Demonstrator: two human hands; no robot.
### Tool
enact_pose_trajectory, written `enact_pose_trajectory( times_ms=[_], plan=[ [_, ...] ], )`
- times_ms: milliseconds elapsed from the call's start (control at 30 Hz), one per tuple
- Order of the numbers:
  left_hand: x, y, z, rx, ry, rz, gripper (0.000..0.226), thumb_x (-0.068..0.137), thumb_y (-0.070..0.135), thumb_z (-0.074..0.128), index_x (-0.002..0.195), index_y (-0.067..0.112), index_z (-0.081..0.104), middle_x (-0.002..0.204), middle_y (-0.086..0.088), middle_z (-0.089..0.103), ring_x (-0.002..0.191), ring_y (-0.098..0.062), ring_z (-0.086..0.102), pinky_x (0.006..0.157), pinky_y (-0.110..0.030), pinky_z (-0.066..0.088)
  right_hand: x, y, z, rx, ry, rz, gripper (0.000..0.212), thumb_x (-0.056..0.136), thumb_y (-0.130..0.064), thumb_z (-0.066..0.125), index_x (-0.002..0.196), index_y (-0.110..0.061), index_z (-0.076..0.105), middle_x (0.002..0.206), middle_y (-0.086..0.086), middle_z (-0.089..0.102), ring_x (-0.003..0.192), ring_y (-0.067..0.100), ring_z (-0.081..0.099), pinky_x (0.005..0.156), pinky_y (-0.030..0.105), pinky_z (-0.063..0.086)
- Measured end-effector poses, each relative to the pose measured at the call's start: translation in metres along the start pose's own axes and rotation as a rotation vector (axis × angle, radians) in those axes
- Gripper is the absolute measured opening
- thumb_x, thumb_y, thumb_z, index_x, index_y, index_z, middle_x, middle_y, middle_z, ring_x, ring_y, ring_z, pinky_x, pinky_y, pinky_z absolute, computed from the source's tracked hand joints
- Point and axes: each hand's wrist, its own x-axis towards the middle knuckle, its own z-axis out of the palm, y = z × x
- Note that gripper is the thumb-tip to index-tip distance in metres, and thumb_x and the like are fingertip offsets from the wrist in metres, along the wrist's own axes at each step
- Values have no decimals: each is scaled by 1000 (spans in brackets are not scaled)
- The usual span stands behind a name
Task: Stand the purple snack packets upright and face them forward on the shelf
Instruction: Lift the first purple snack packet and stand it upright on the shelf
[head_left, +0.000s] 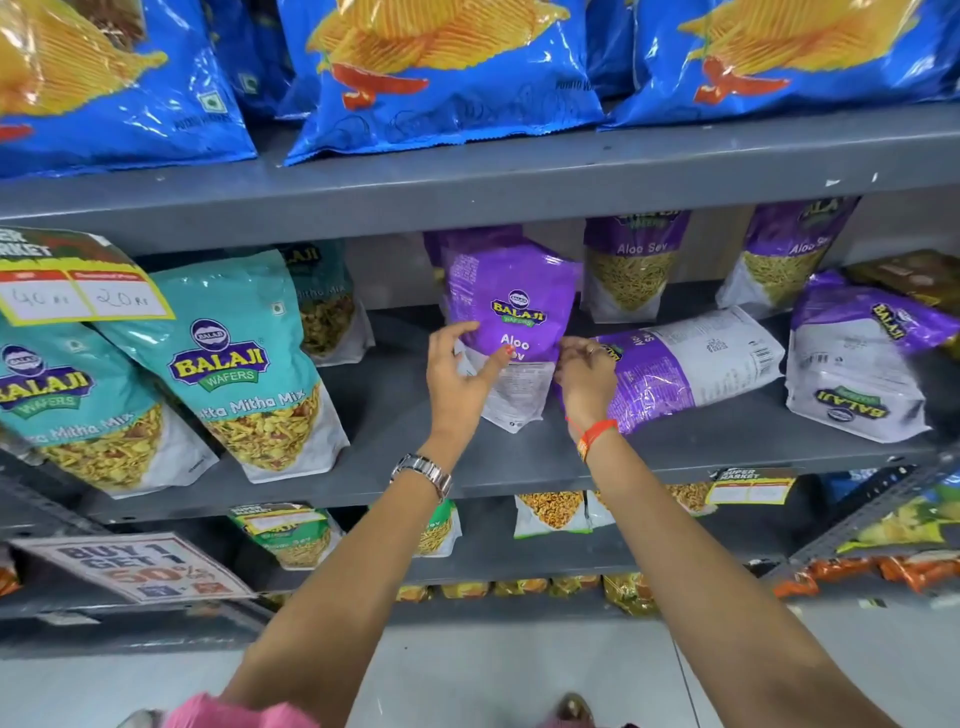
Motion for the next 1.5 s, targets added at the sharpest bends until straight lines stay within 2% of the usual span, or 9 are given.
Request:
enact_pose_trajectory(
  times_ms=[133,300,400,600,767,933,1100,1267,1500],
  plan=[
    [-10,0,4,68,-133,45,64,66,31,73,124,24,46,130,2,43,122,-5,42,104,-4,30,-31,13,3,-79,-72,-121,19,81,-5,60,99,-9,64,85,17,72,79,24,67,77,31,53],
    [-4,-2,-9,-25,-65,-86,52,81,16,65,130,14,48,143,-12,46,137,-26,37,116,-47,30,-47,18,12,-29,-223,-204,23,81,0,63,103,-1,62,78,14,67,62,3,63,57,2,45],
    [0,-5,-25,5,16,-126,39,83,11,65,120,5,55,131,-21,54,125,-35,49,108,-52,39,-36,11,12,10,-179,-196,21,80,3,61,101,2,64,79,14,67,61,1,62,60,6,48],
    [16,-12,-52,108,309,-146,19,76,9,72,87,-4,65,81,-10,60,59,4,54,55,-1,41,6,-12,23,81,-181,-188,24,89,-2,52,112,2,58,102,17,64,87,19,58,82,28,51],
    [35,-18,-55,38,360,-214,24,73,3,72,92,-11,66,72,-3,63,48,13,56,60,-7,46,36,-22,35,28,-288,-160,17,88,3,50,93,-10,60,92,7,60,85,18,53,85,31,41],
    [45,-27,-58,-60,390,-261,24,70,-2,73,90,-13,66,54,14,66,54,2,60,75,-29,52,46,-13,29,77,-317,-87,17,88,-3,58,75,-14,61,62,-7,59,49,-7,52,54,11,44],
    [50,-31,-64,-49,385,-248,27,70,-1,74,90,-16,64,71,1,65,47,12,58,55,-3,48,48,-5,22,134,-343,-98,22,87,-4,59,106,8,61,77,-3,62,71,6,58,70,20,49],
    [51,-37,-61,-108,373,-238,27,73,-5,70,95,-17,61,51,16,68,50,11,60,56,-3,49,48,-2,22,166,-389,-61,7,89,-8,58,90,-8,65,81,-2,63,78,9,59,88,34,49],
    [31,-35,-51,-252,20,-435,31,90,30,54,118,18,51,105,6,63,82,4,62,75,-22,50,40,9,24,56,-585,52,26,96,-36,43,111,-18,53,100,-5,64,83,1,65,71,20,55]
  ],
)
